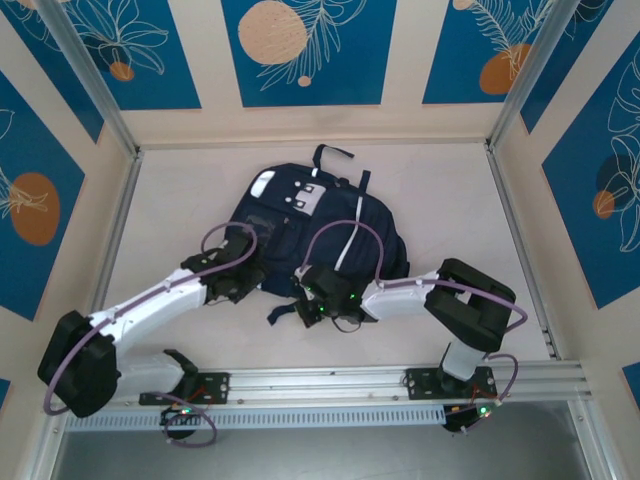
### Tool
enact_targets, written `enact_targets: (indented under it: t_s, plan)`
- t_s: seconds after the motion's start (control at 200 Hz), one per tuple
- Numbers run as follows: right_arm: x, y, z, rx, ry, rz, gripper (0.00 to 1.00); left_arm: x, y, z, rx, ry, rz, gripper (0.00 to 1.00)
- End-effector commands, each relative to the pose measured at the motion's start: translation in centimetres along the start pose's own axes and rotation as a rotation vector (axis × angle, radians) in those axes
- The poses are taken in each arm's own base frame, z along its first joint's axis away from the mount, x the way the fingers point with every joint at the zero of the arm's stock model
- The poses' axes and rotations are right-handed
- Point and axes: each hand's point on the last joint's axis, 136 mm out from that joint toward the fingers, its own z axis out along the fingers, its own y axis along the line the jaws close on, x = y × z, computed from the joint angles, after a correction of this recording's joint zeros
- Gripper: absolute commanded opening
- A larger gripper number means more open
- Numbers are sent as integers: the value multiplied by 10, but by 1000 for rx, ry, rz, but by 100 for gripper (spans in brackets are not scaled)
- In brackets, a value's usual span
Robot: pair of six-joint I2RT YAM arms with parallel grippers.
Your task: Pack the student bag
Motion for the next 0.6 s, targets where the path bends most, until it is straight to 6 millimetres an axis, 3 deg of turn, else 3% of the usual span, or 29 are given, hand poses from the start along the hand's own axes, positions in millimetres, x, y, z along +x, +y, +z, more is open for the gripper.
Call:
enact_targets:
  t_s: [0.0,0.27,0.595]
  plan:
    - [-20,11,-2,-64,-53,44,0,7,2,19,-17,13,-28,56]
    - [5,-10,-20,12,10,84,0,-23,3,34,-106,-90,-11,37]
    - [57,-61,-54,154,161,273,0,-59,21,65,-256,-80,-54,36]
